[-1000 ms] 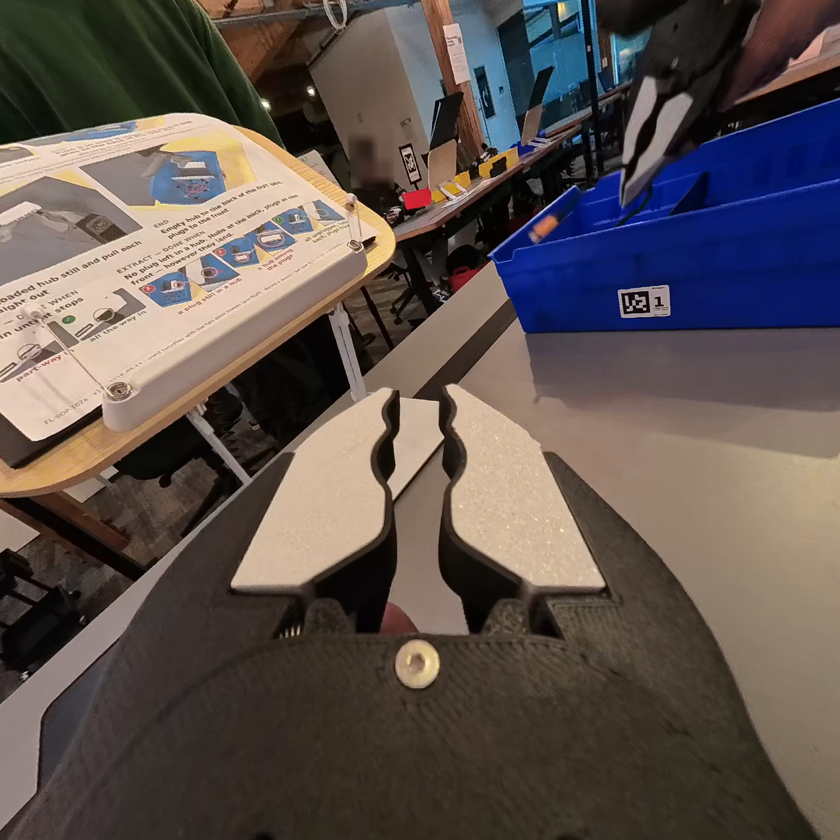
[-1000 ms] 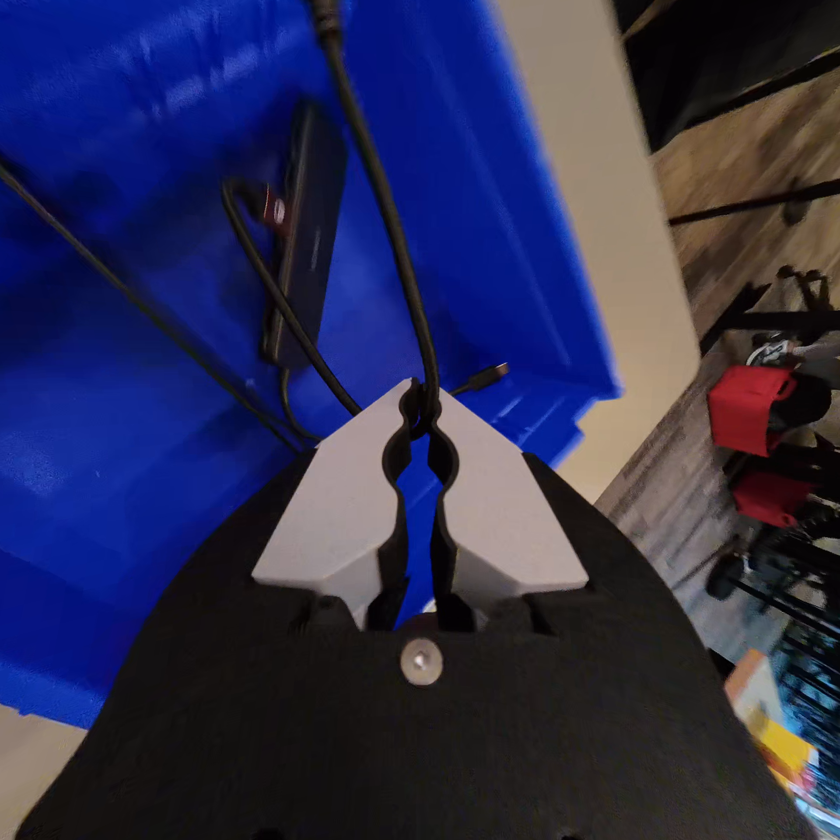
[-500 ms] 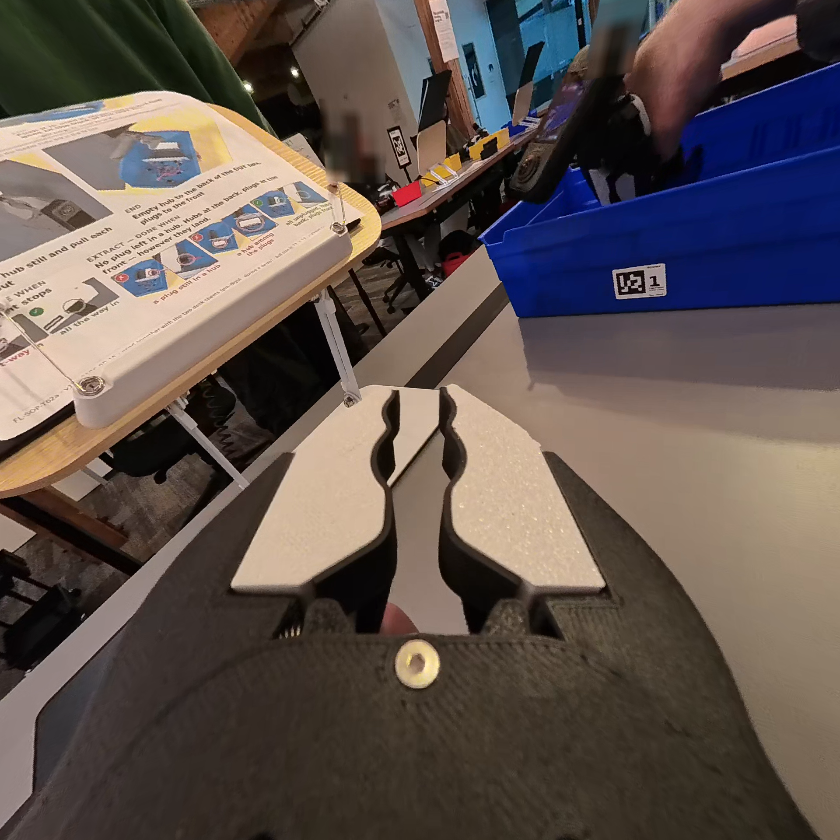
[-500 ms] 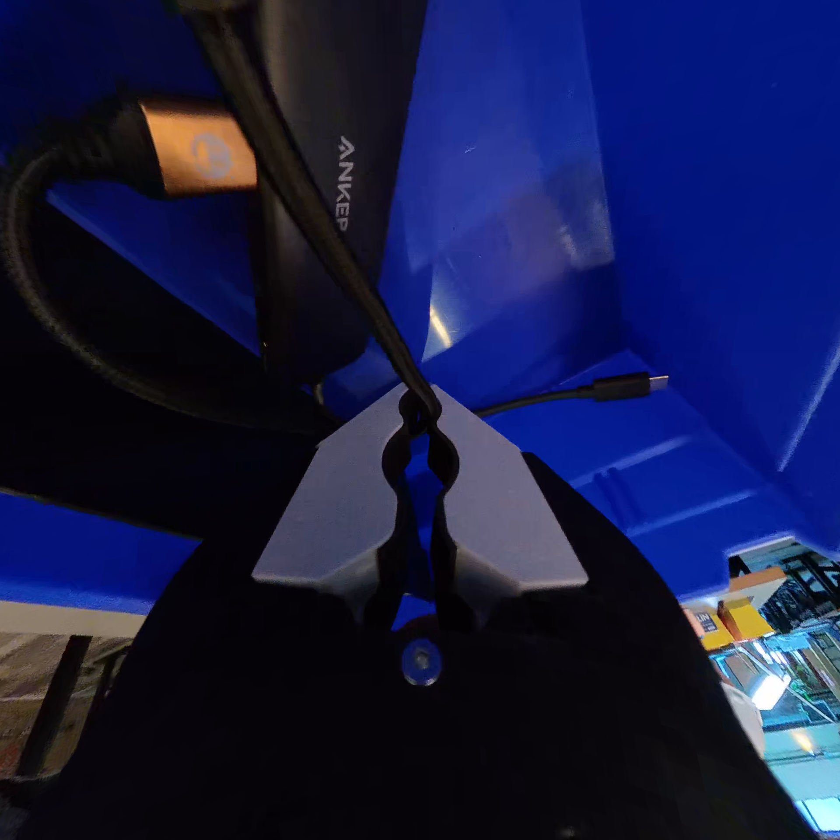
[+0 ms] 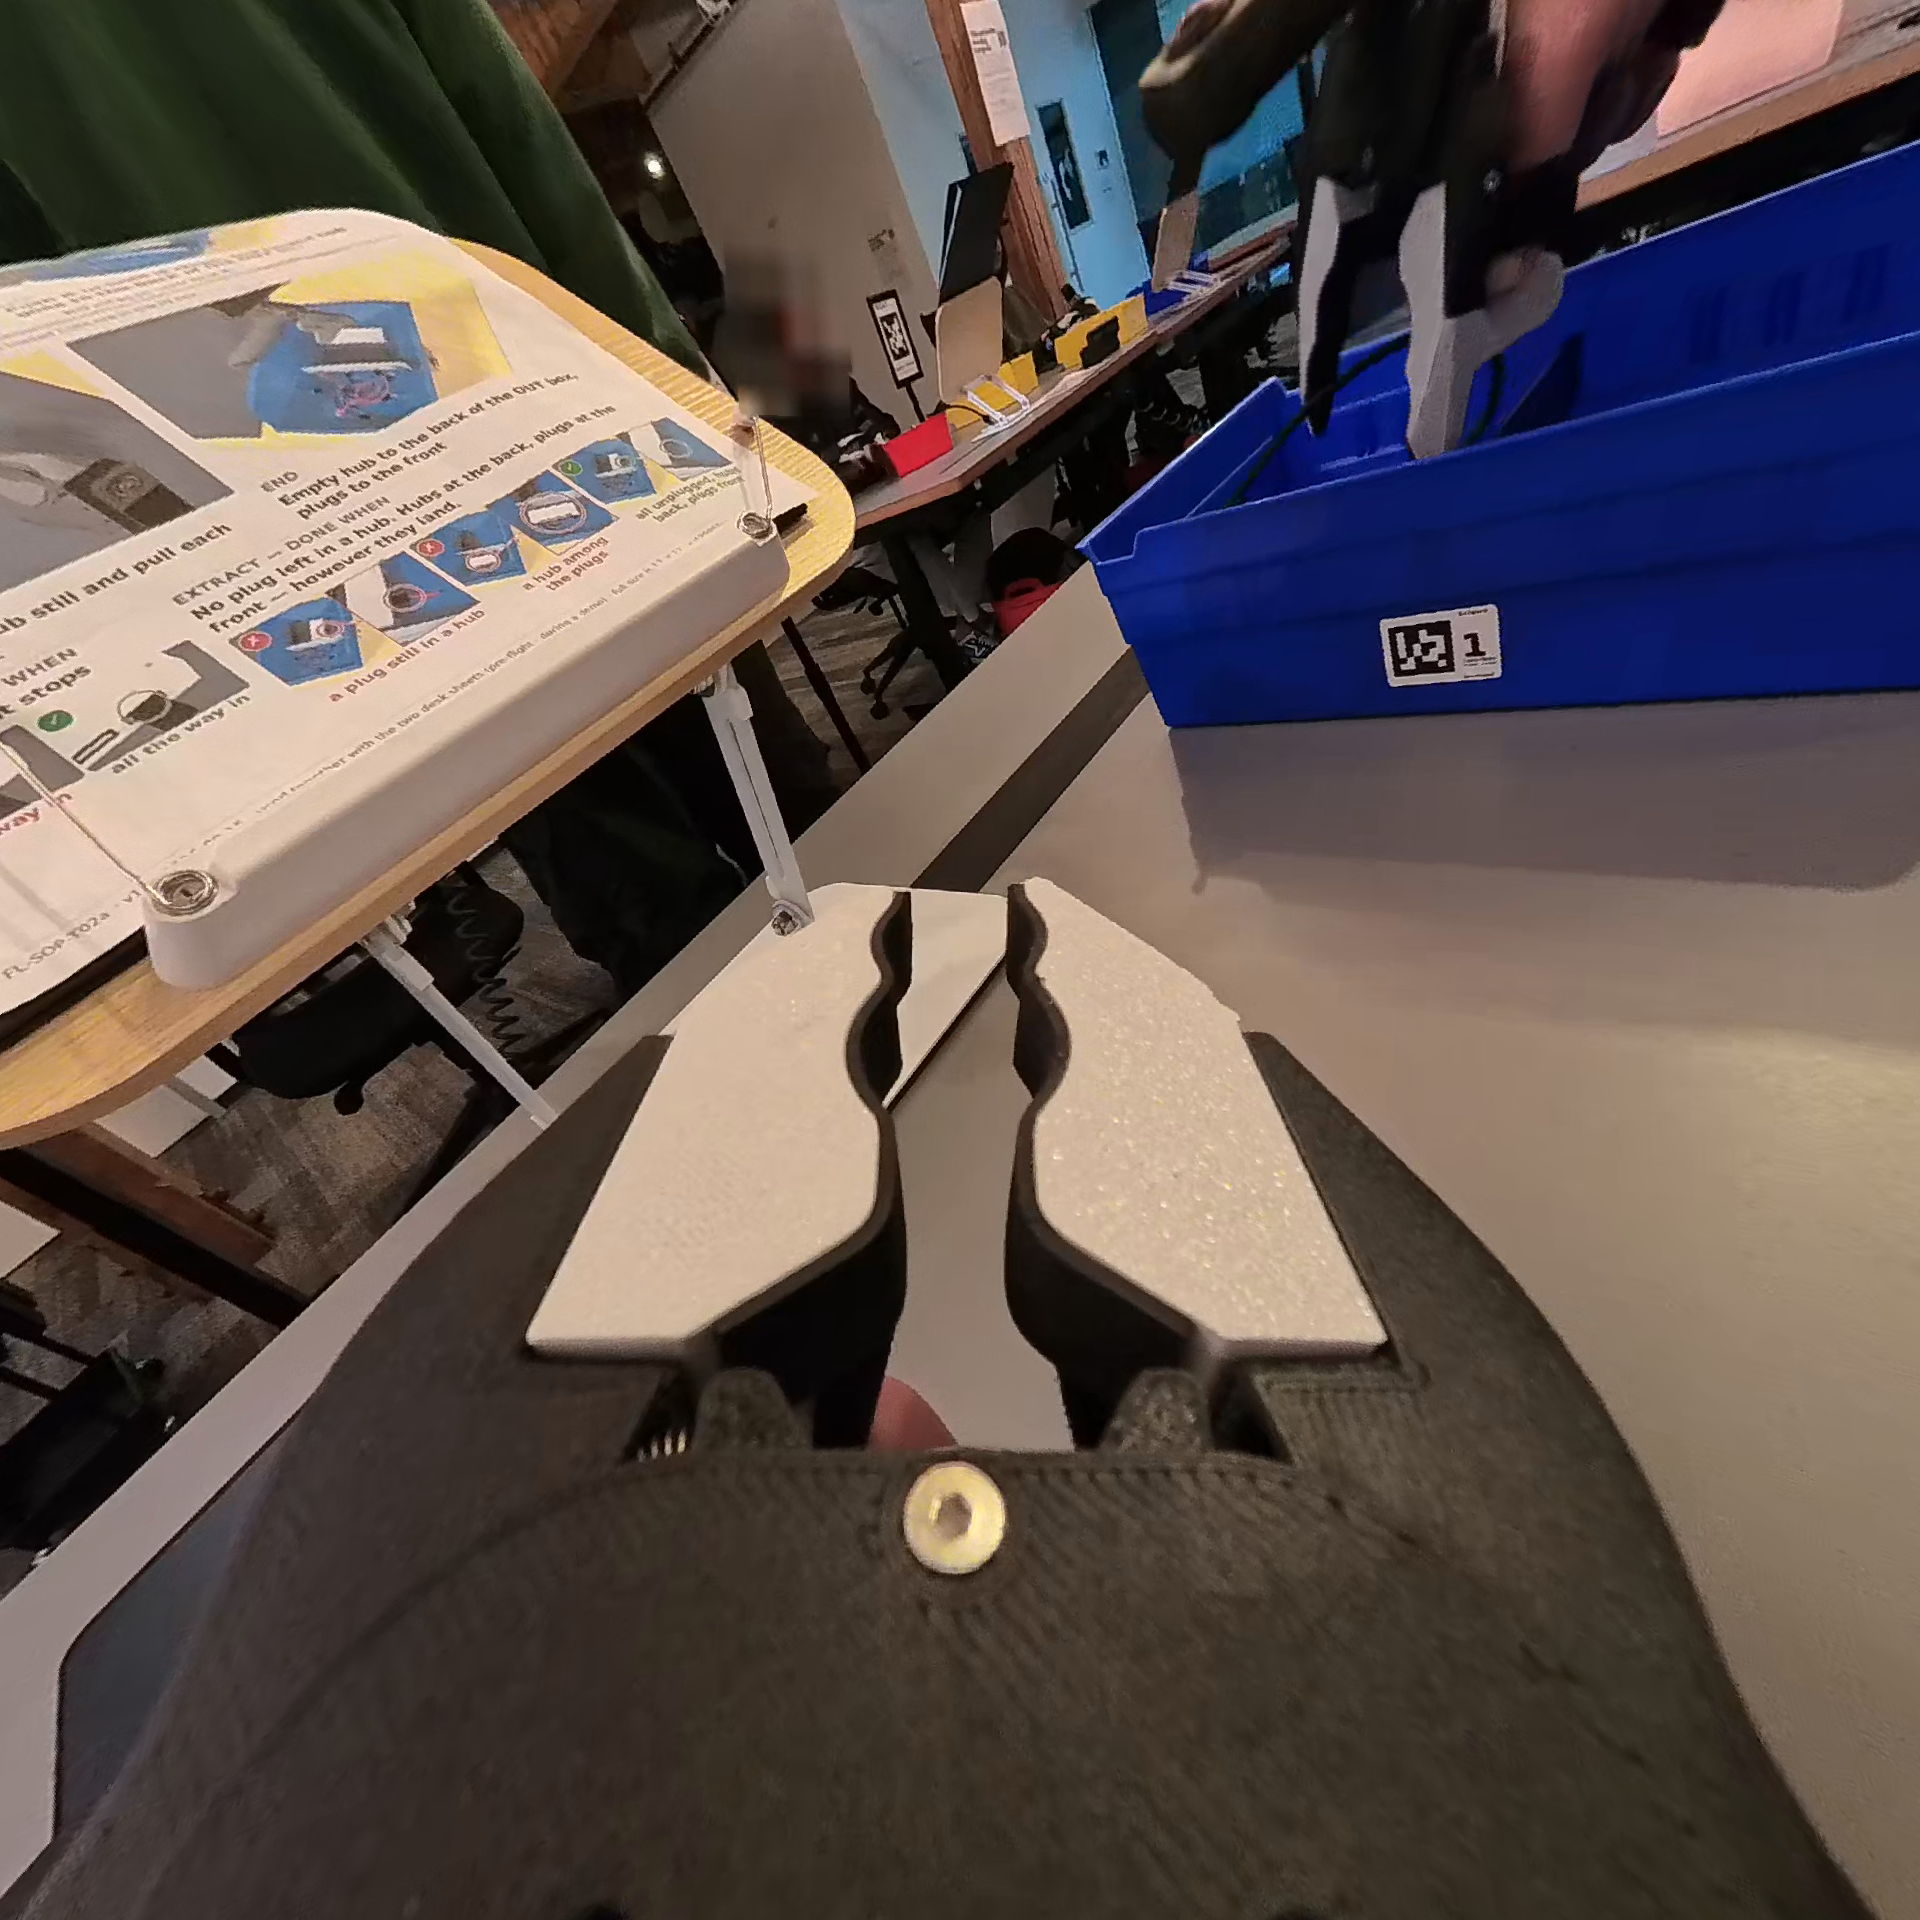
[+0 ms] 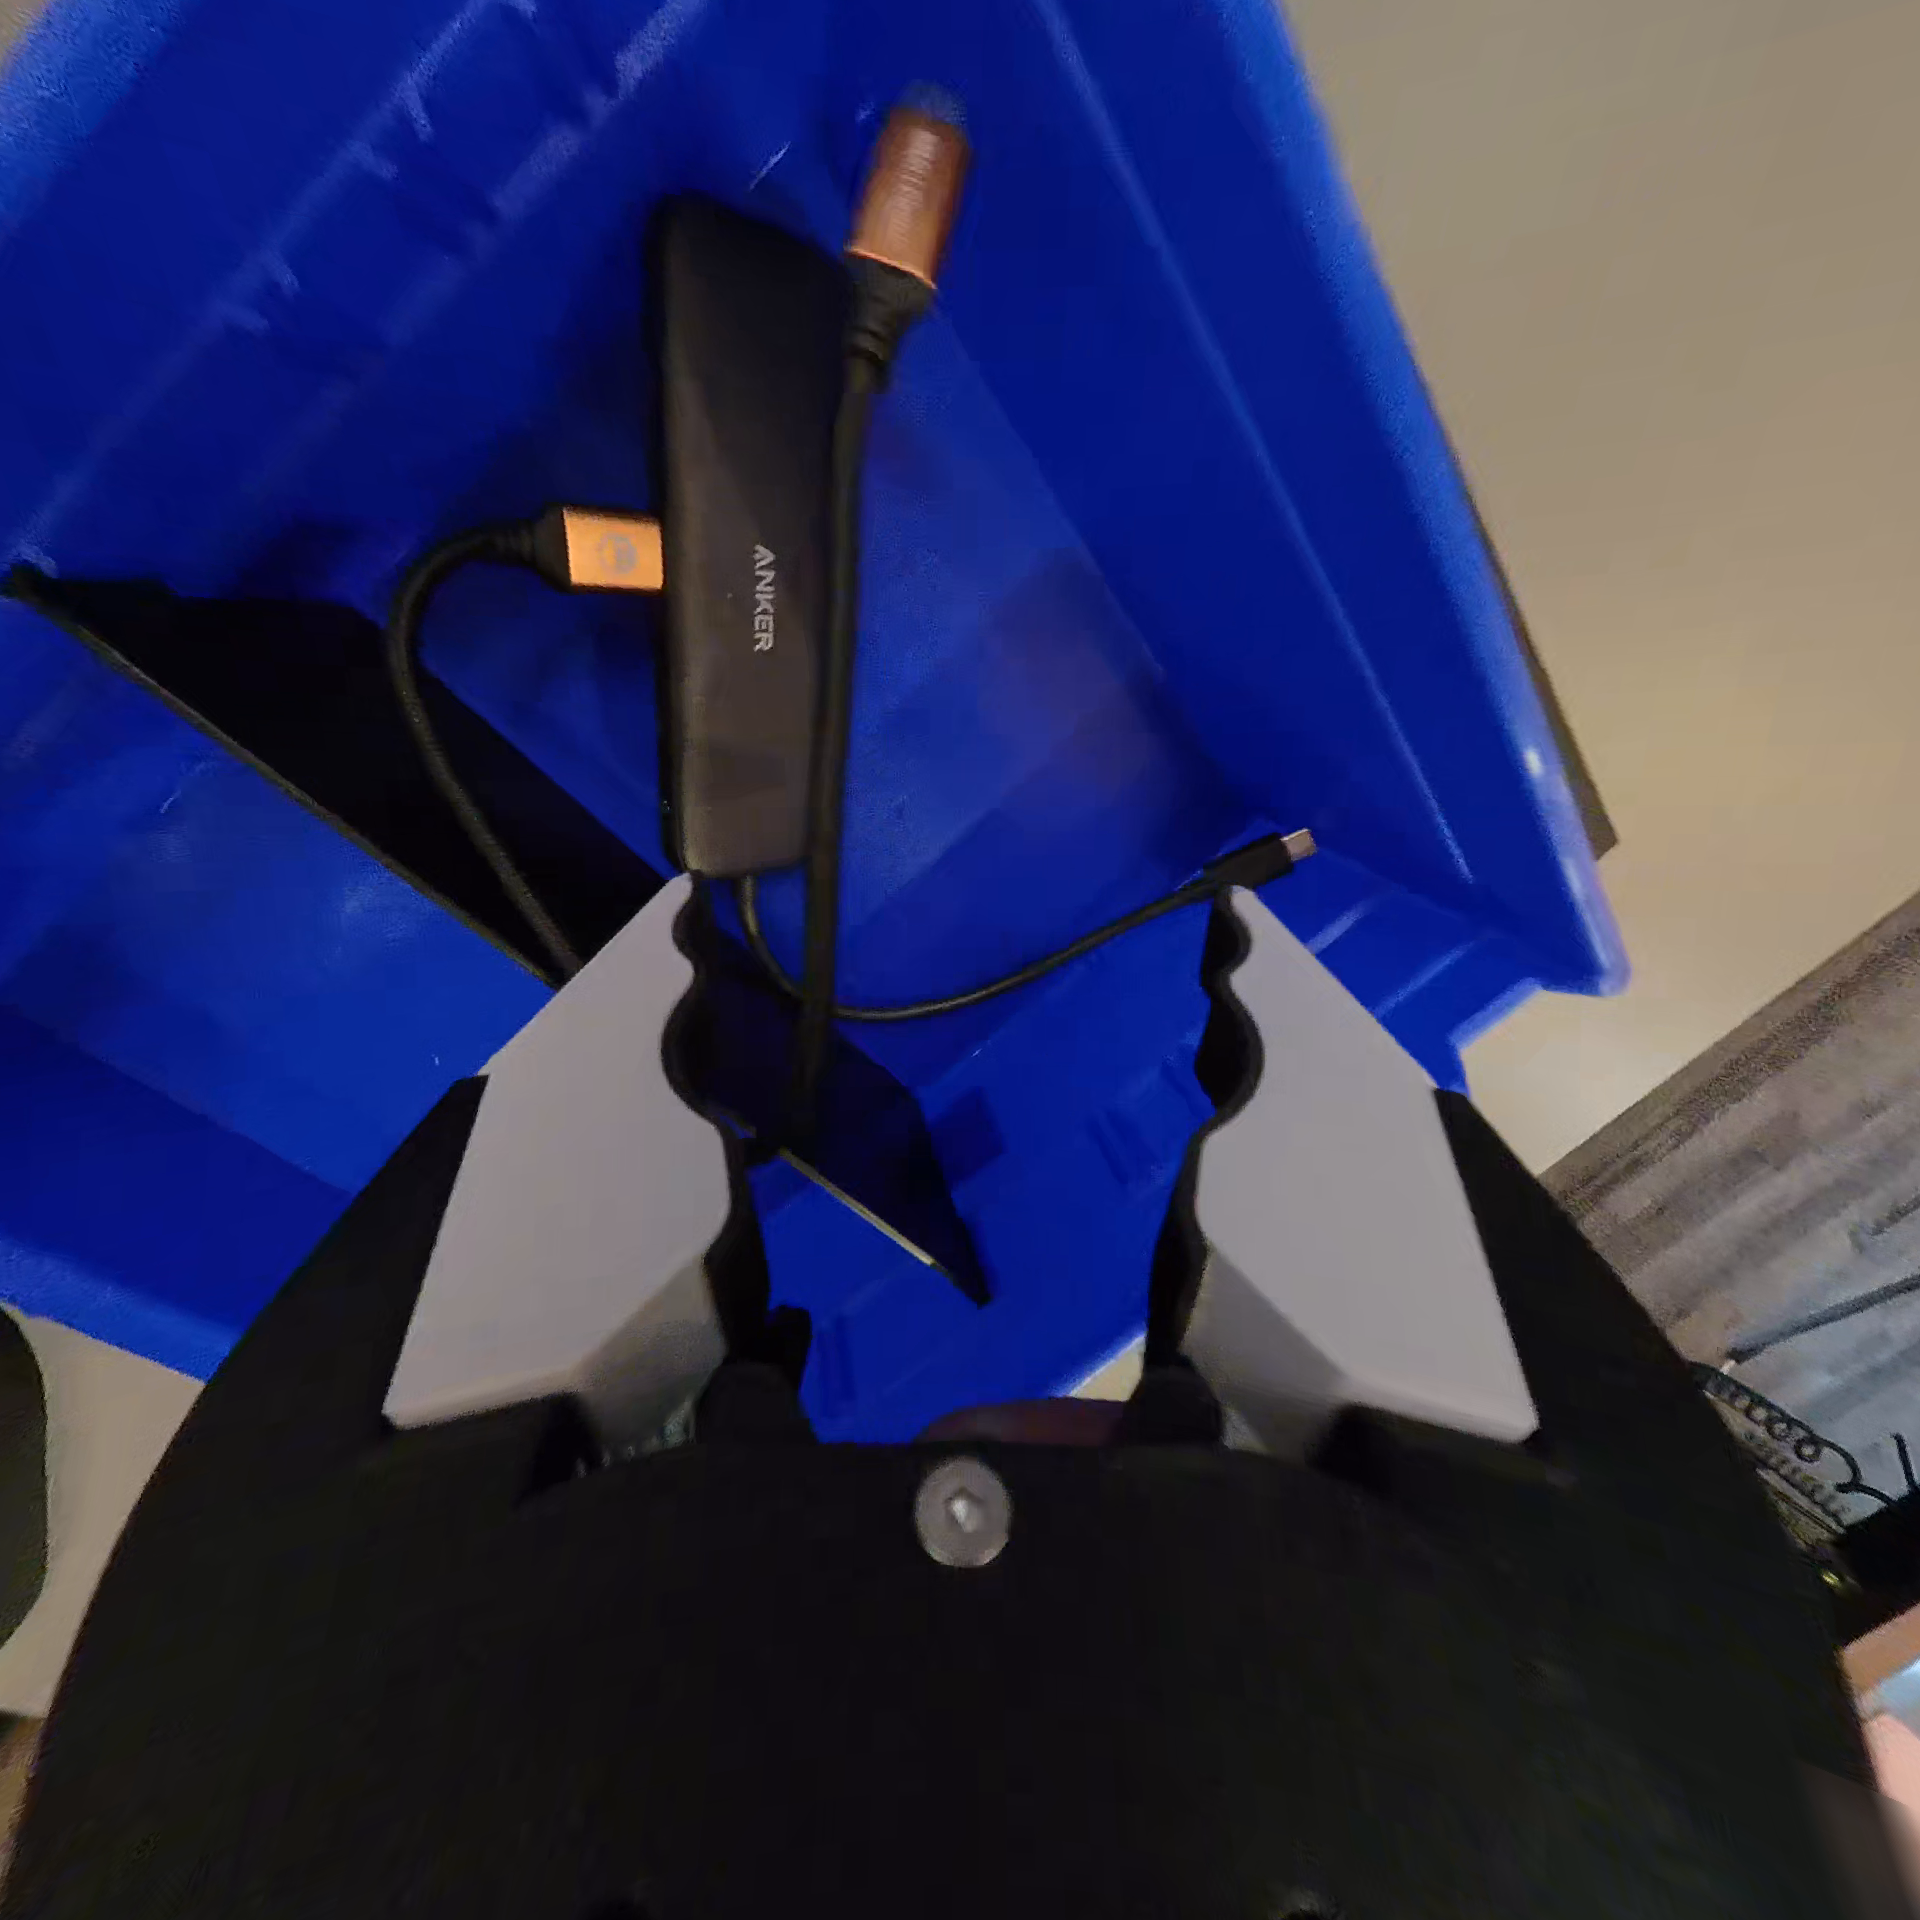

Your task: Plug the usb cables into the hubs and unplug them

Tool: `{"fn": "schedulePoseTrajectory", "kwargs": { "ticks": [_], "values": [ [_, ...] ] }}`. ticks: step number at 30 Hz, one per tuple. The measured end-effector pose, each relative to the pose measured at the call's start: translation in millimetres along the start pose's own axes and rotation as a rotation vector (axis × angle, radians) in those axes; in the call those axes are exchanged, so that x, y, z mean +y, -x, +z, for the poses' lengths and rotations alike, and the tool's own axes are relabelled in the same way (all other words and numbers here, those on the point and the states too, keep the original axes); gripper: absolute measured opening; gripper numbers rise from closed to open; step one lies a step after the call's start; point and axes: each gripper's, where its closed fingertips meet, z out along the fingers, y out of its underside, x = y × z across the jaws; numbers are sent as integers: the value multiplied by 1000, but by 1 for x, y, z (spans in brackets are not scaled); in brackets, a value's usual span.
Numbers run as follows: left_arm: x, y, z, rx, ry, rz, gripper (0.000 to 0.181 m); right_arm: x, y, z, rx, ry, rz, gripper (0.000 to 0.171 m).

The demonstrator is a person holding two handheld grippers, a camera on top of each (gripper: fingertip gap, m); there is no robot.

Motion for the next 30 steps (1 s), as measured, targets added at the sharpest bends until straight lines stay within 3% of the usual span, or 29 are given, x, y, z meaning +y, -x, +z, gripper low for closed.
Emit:
{"fn": "schedulePoseTrajectory", "kwargs": {
  "ticks": [2,10,13,15,16,18,22,30],
  "values": [
    [0,-1,0,2,2,-2,18,-3,-1,-7,-15,-65,26,103],
    [1,-3,1,10,5,-2,18,-23,-9,-29,-132,-354,221,88],
    [1,-2,0,10,6,-5,18,3,-35,-11,-2,-225,277,72],
    [3,-3,1,13,10,-6,18,32,-46,8,172,12,162,75],
    [4,-3,2,15,13,-5,18,36,-47,15,225,80,101,89],
    [6,-4,3,19,22,-4,18,44,-42,30,242,194,35,97],
    [6,-5,2,19,27,14,19,21,-27,34,174,103,2,108],
    [9,-4,4,26,30,3,19,-5,-32,-25,130,-121,76,116]
  ]
}}
